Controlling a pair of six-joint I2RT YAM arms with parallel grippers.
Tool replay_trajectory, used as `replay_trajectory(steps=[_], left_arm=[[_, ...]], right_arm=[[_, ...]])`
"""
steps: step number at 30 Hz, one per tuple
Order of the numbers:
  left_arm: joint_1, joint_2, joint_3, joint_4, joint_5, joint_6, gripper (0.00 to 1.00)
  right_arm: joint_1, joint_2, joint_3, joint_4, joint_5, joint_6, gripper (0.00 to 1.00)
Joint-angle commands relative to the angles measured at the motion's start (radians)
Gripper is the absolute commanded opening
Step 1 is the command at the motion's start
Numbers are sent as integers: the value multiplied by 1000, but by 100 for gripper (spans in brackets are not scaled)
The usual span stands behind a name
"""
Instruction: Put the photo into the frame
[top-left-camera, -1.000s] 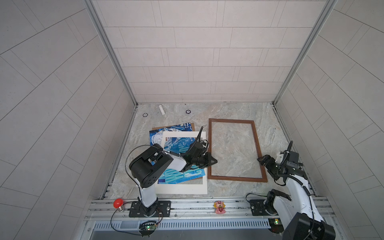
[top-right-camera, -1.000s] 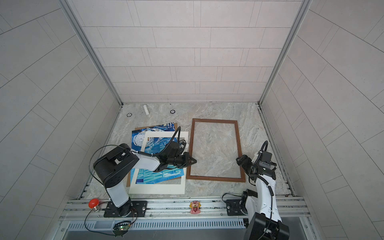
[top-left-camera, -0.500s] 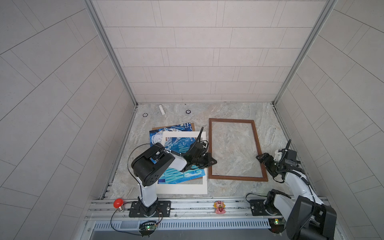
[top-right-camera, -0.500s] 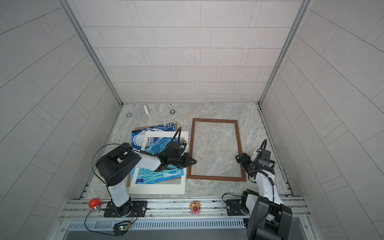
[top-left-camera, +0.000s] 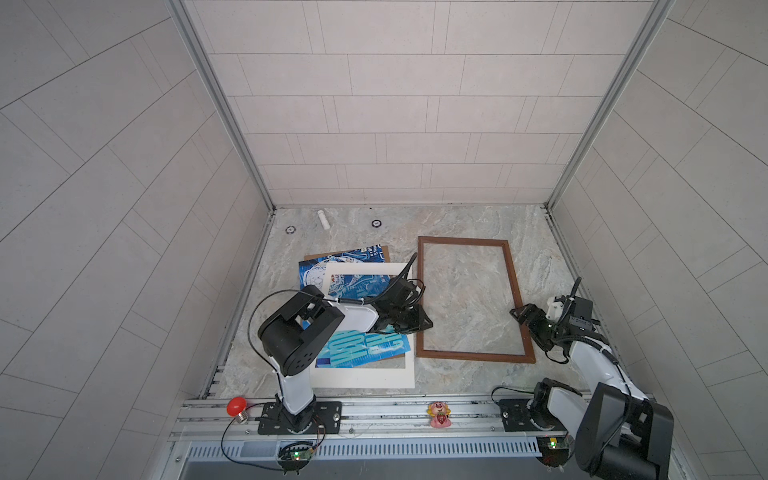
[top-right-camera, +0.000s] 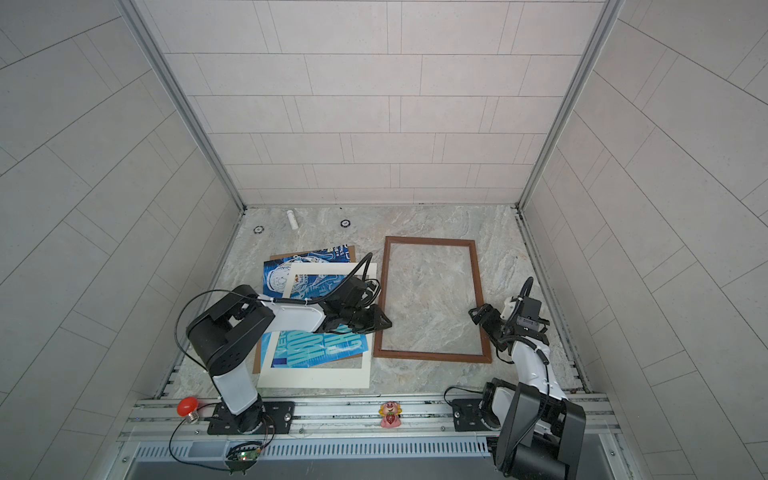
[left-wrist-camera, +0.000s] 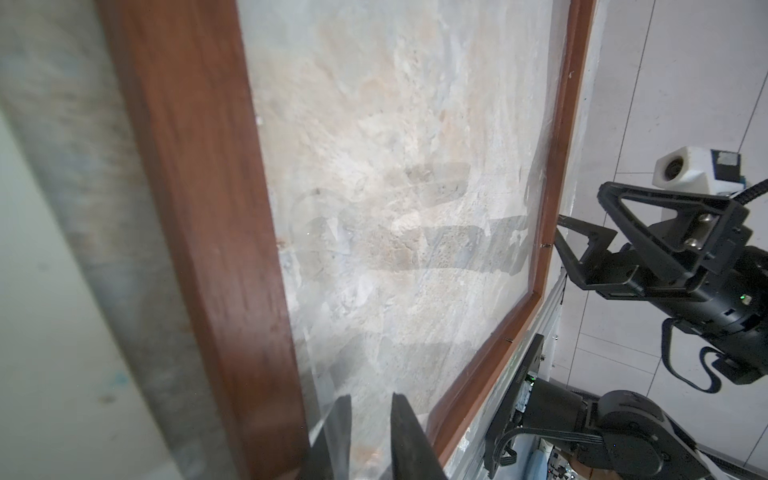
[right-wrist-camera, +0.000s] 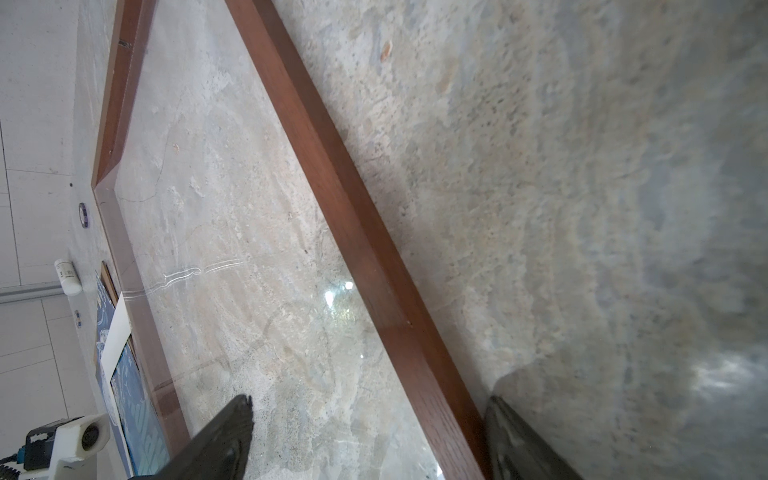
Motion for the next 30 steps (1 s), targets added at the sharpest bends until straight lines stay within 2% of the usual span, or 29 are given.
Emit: replay_trajectory(steps=[1, 5, 14, 19, 26, 30], left_arm=[[-14, 1, 38, -112, -18, 57, 27], [-34, 10, 90, -222, -50, 96, 31], [-36, 6, 238, -580, -166, 254, 50], [-36, 19, 273, -612, -135, 275, 57], [-37, 45, 321, -656, -97, 303, 58], [-43, 59, 377, -769, -166, 338, 58]], right_arm=[[6, 3, -30, -52, -6, 4, 83], [7, -2, -31, -55, -24, 4, 84], [13, -15, -40, -47, -49, 6, 84], [15, -20, -42, -42, -69, 9, 83], [19, -43, -59, -28, -93, 16, 83], [25, -47, -68, -18, -100, 20, 83]])
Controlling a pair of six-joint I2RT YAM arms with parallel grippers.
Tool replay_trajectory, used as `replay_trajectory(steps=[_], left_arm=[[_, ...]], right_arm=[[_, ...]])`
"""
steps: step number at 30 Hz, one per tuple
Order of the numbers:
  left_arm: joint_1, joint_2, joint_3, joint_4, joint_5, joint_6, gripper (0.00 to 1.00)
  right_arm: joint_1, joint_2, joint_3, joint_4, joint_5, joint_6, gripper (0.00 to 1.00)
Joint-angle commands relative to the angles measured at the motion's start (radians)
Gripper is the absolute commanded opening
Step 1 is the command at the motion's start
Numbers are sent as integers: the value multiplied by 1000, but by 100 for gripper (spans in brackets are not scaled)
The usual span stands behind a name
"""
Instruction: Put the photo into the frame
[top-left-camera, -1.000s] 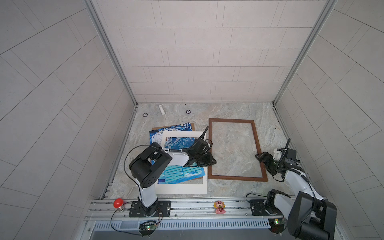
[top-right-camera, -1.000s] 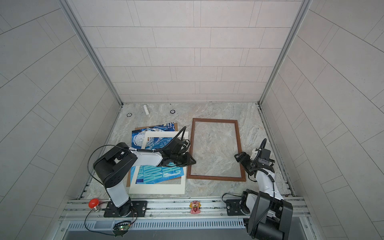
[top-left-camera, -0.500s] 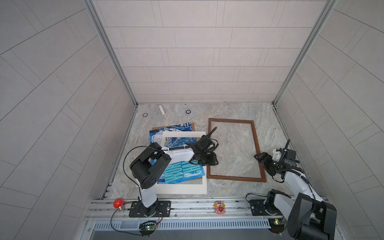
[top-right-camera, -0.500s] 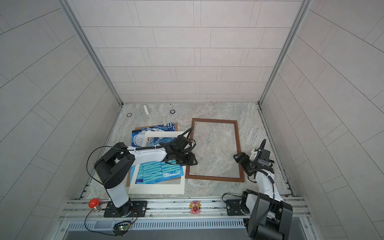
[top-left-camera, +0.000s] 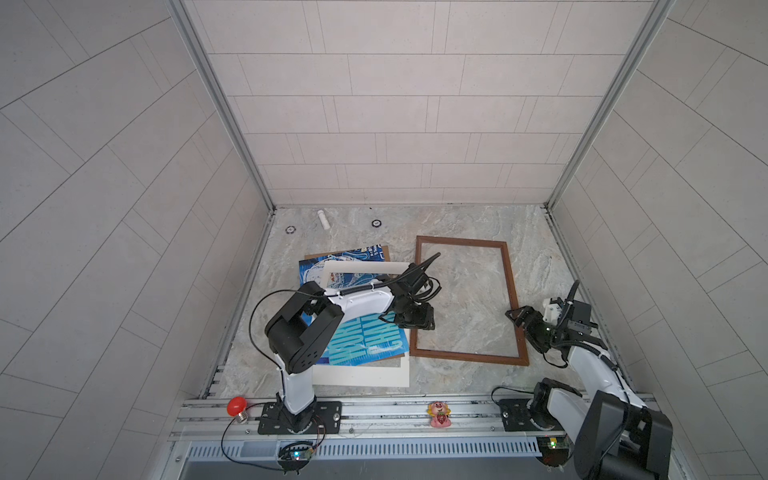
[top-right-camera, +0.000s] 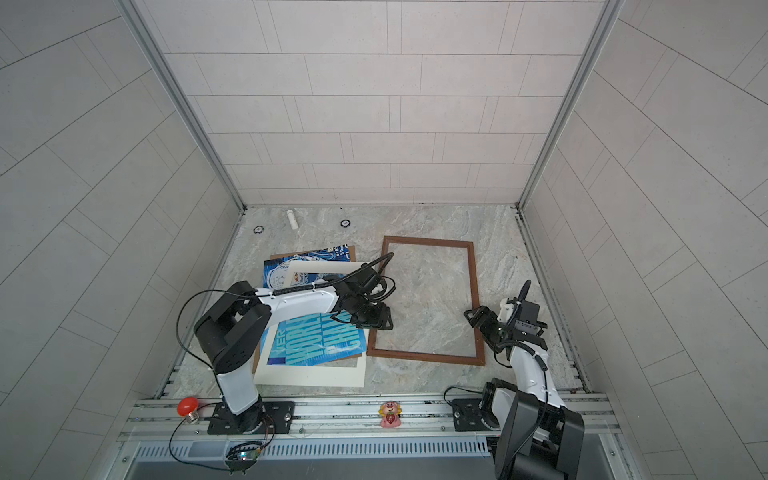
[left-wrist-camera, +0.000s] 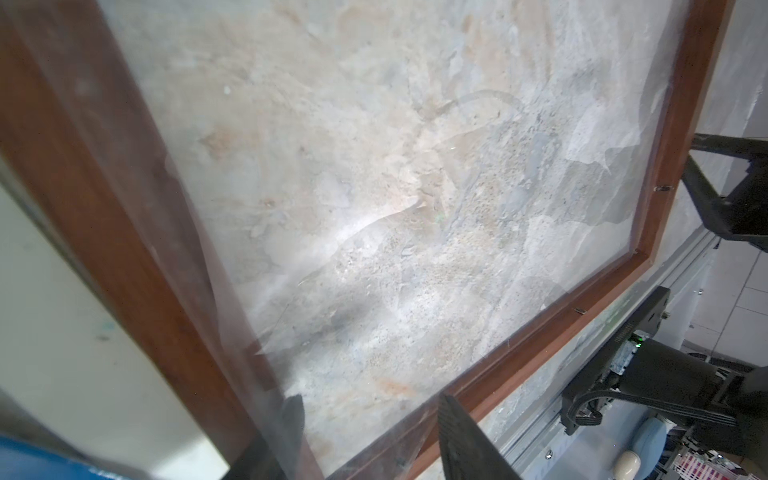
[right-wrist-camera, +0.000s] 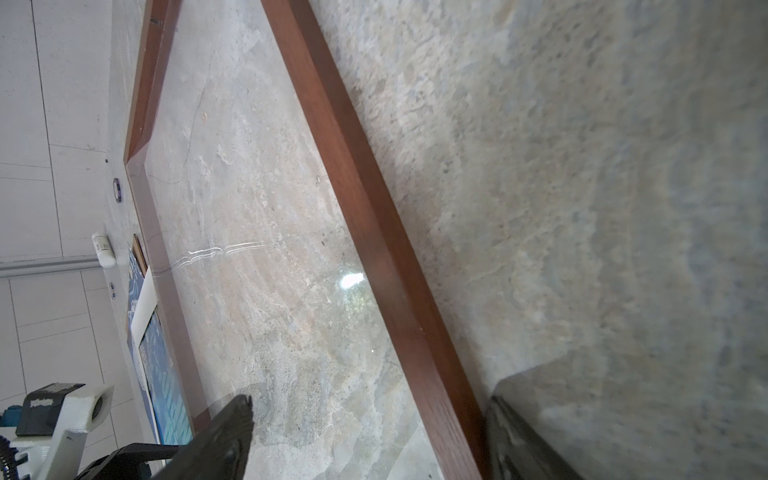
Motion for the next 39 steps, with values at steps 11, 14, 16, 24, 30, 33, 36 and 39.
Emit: replay_trajectory(steps=[11, 14, 16, 24, 30, 33, 36, 39], left_arm=[[-11, 43, 174, -349, -171, 115, 67], [-17, 49, 194, -363, -175, 120, 67], [-16, 50, 205, -368, -184, 120, 67], [-22, 97, 235, -357, -173, 121, 61], [-34, 128, 241, -345, -164, 114, 56], [-40, 138, 246, -334, -159, 110, 53], [-46, 151, 254, -332, -150, 104, 49], [-49, 157, 253, -320, -137, 97, 48]], right_arm=[[14, 0, -31, 9, -29, 10, 83], [14, 1, -32, 18, -35, 10, 83], [14, 2, -34, 22, -38, 10, 83], [14, 5, -35, 34, -47, 10, 83], [14, 7, -34, 36, -49, 11, 83], [13, 9, -34, 38, -49, 11, 83], [14, 12, -36, 42, -48, 10, 83], [13, 13, -37, 44, -48, 10, 83]])
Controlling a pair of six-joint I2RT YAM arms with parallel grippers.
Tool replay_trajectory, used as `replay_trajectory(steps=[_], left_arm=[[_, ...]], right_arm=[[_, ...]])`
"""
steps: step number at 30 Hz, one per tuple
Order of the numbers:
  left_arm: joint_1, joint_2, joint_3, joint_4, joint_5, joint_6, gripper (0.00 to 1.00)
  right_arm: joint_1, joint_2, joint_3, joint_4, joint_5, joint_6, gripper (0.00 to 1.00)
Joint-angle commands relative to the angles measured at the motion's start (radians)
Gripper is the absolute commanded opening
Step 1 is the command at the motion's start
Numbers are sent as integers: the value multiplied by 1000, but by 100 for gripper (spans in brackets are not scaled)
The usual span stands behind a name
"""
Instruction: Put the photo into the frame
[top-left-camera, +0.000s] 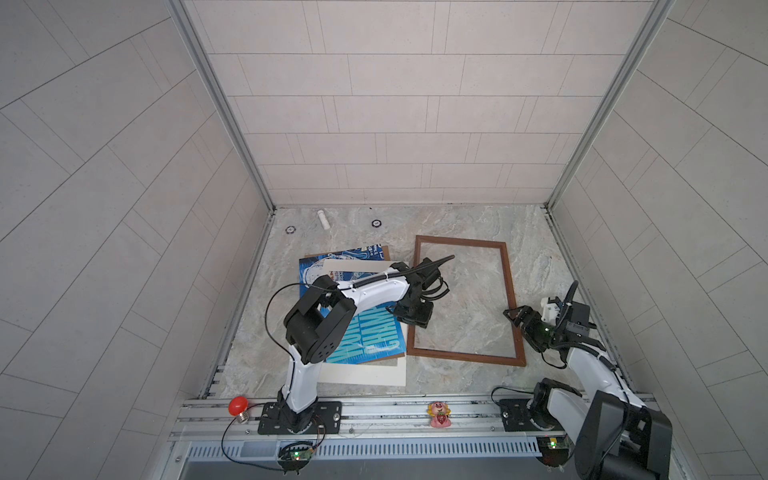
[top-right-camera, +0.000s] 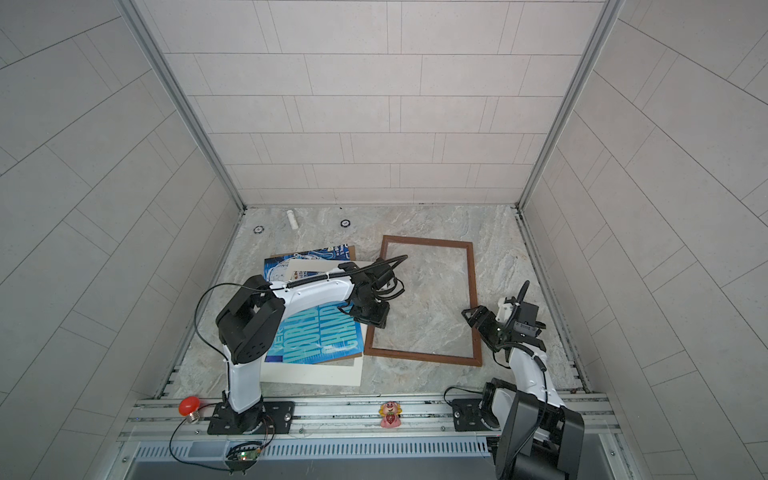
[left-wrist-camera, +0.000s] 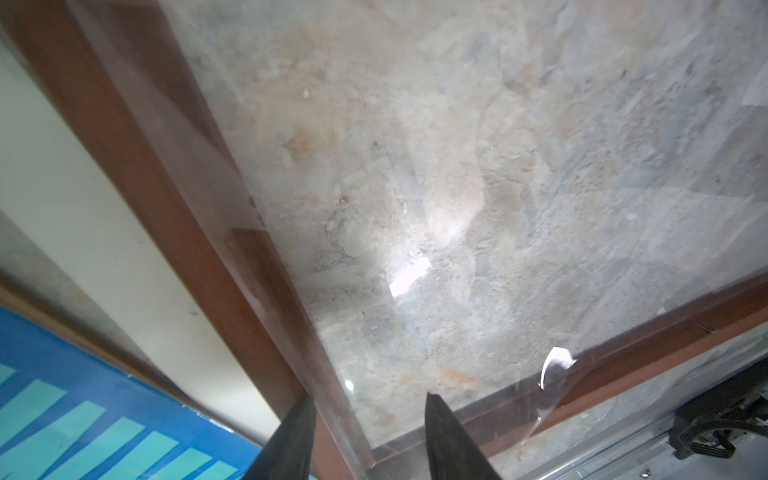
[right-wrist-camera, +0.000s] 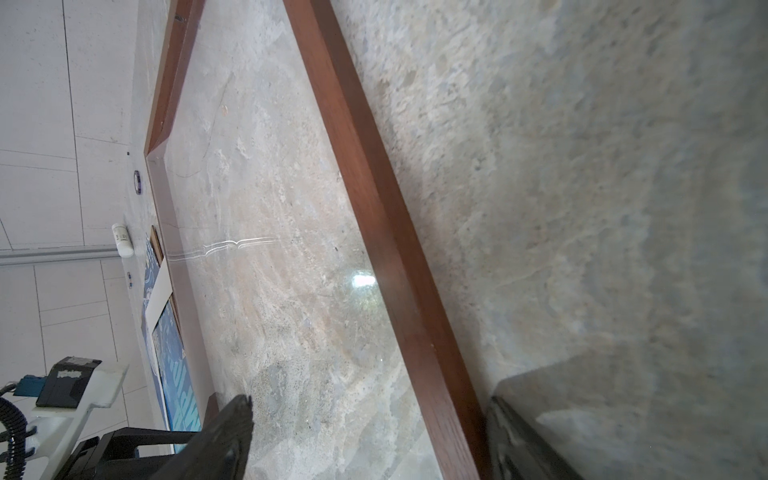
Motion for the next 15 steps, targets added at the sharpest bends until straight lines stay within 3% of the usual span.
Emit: replay_trajectory(steps=[1, 15], left_arm=[[-17, 39, 10, 21, 34, -12, 47], [-16, 1, 2, 43, 44, -41, 41]], right_arm=[[6, 10, -19, -7, -11, 8, 83], [7, 8, -17, -11, -13, 8, 83]])
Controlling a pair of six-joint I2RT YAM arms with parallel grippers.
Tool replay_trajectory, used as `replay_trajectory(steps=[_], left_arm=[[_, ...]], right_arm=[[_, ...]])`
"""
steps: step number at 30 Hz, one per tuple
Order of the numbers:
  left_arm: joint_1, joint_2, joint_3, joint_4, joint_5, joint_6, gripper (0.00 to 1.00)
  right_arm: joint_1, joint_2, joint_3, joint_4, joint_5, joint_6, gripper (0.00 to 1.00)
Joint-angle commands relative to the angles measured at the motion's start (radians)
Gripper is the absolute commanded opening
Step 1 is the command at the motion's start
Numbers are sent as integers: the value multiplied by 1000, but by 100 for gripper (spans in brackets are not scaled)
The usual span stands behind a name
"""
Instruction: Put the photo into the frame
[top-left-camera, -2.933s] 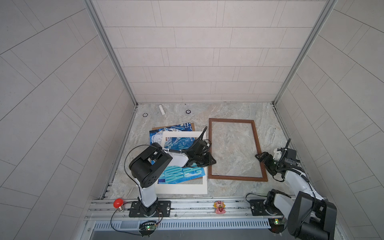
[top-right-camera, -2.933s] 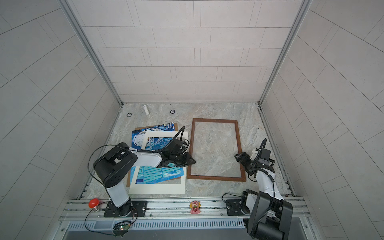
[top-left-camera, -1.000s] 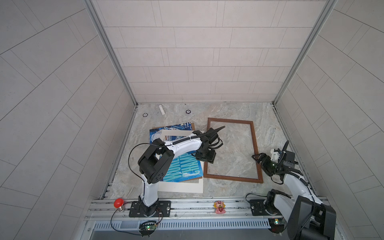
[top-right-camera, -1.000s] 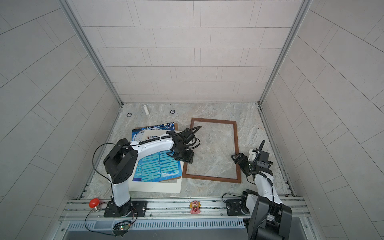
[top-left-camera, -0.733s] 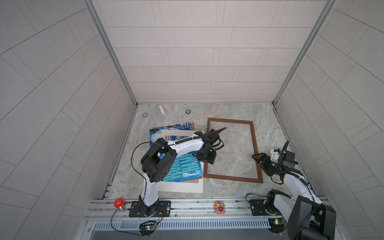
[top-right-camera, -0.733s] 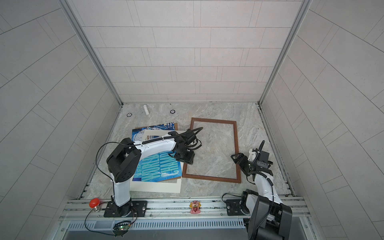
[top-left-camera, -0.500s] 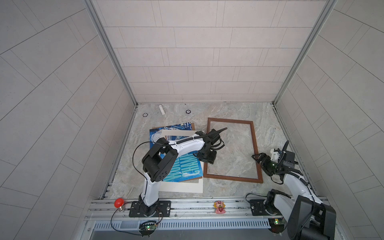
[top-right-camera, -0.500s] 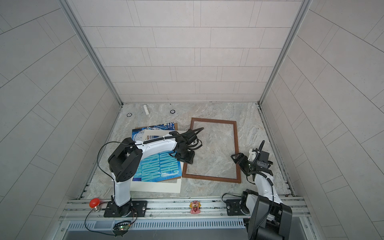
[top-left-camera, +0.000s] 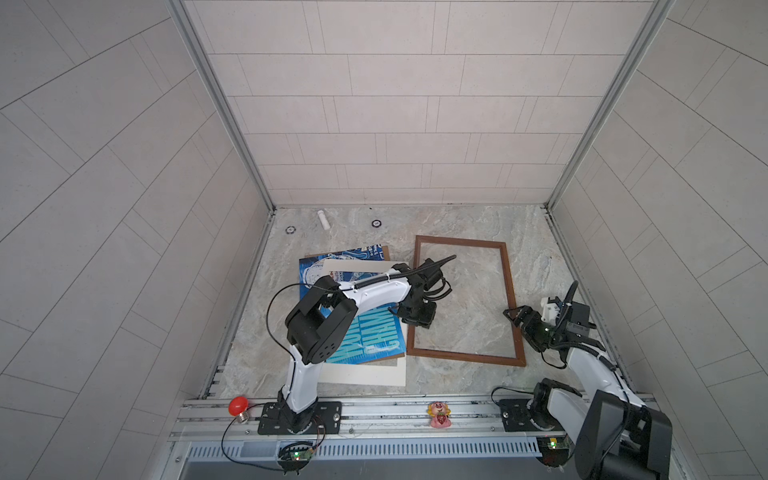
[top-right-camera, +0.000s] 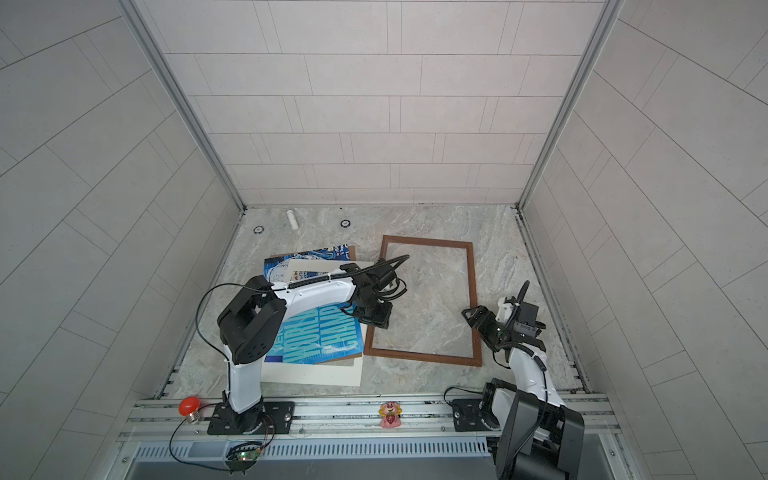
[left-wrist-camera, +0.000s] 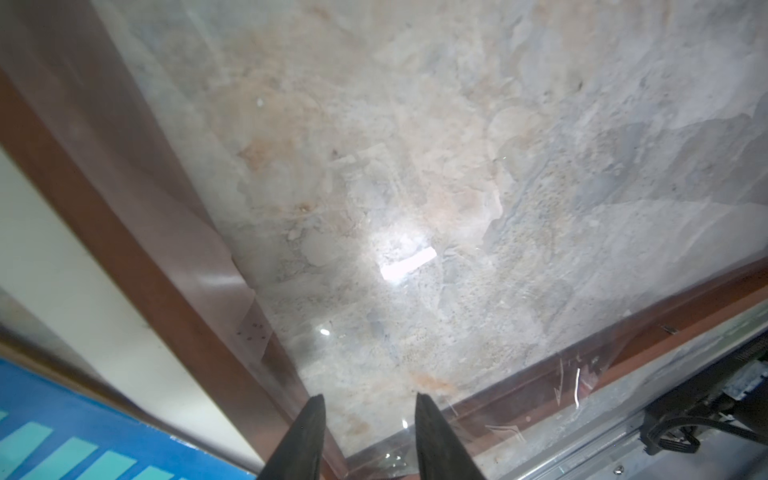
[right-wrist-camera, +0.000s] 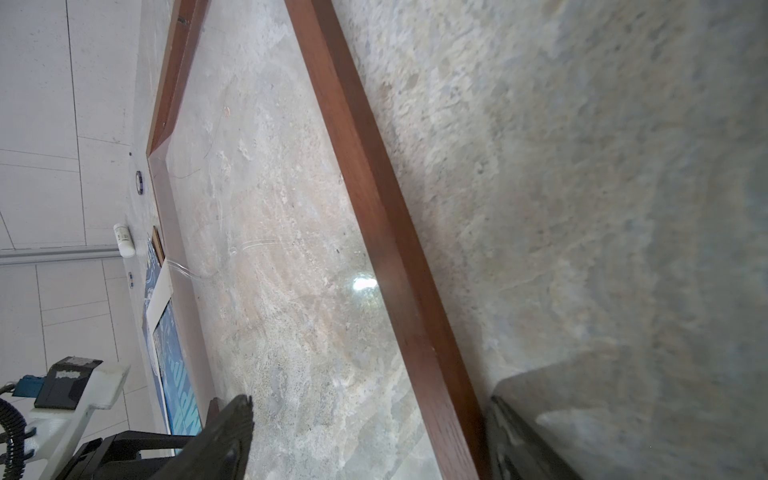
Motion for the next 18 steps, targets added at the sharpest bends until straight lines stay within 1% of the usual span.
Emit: replay_trajectory(steps=[1, 4, 7, 10, 14, 18], left_arm=[[-4, -7, -1, 11, 13, -8, 41], [13, -28, 9, -3, 22, 9, 42], [52, -62, 34, -28, 8, 34, 43], [116, -83, 64, -49, -12, 65, 48], [193, -60, 134, -64, -39, 101, 53], [237, -6, 216, -23, -40, 111, 55]], right_arm=[[7, 2, -16, -21, -11, 7, 83], [7, 0, -15, -26, -12, 7, 83], [6, -4, -8, -35, -10, 4, 83], [7, -7, -6, -40, -9, 3, 83], [7, -10, -4, -37, -5, 3, 84], [7, -7, -3, -33, -3, 3, 84]])
